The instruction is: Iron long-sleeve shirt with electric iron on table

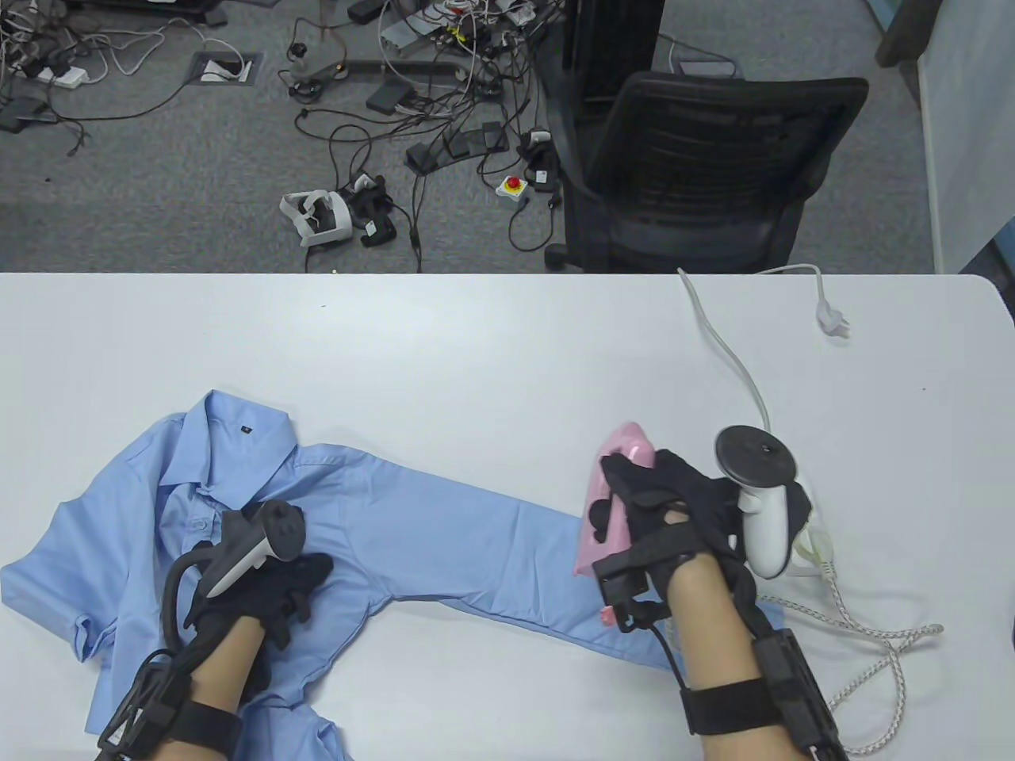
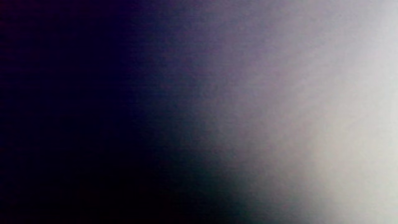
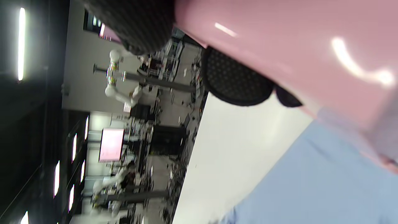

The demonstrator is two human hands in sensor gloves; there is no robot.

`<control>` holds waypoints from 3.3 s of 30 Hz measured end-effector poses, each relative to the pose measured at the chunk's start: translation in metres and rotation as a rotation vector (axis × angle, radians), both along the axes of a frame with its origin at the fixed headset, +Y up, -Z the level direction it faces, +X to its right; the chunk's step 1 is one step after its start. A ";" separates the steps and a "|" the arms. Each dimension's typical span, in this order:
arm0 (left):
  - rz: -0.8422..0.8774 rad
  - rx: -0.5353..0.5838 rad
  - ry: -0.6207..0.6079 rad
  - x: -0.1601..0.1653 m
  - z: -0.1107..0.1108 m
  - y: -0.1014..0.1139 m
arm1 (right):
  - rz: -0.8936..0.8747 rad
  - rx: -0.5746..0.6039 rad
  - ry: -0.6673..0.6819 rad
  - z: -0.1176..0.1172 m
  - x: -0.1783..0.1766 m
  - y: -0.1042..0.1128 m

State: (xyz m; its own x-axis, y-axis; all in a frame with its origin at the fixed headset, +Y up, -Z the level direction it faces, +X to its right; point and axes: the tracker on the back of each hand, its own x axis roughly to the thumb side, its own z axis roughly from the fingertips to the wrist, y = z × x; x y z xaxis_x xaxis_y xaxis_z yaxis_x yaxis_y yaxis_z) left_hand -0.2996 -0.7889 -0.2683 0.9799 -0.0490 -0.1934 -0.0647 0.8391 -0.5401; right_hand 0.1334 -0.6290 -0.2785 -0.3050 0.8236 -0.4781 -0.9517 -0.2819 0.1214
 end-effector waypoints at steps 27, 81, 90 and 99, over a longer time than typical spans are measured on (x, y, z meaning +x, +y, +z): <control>0.038 -0.002 0.000 -0.002 0.002 -0.002 | 0.008 -0.295 0.018 -0.004 -0.060 -0.130; 0.181 0.224 -0.016 -0.003 0.008 0.029 | 0.056 -0.132 -0.238 0.072 0.164 -0.049; 0.219 0.403 -0.118 0.013 0.024 0.053 | 0.081 0.126 -0.230 -0.004 0.130 0.003; 0.251 0.381 -0.085 0.004 0.022 0.052 | -0.001 0.156 -0.452 -0.065 0.126 -0.073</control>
State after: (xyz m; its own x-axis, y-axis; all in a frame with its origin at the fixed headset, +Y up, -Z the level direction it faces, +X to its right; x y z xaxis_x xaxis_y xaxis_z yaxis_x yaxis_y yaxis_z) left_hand -0.2958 -0.7372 -0.2459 0.9655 0.2507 -0.0700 -0.2600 0.9428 -0.2088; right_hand 0.2598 -0.7025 -0.3431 -0.0938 0.8966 -0.4329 -0.8996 -0.2626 -0.3489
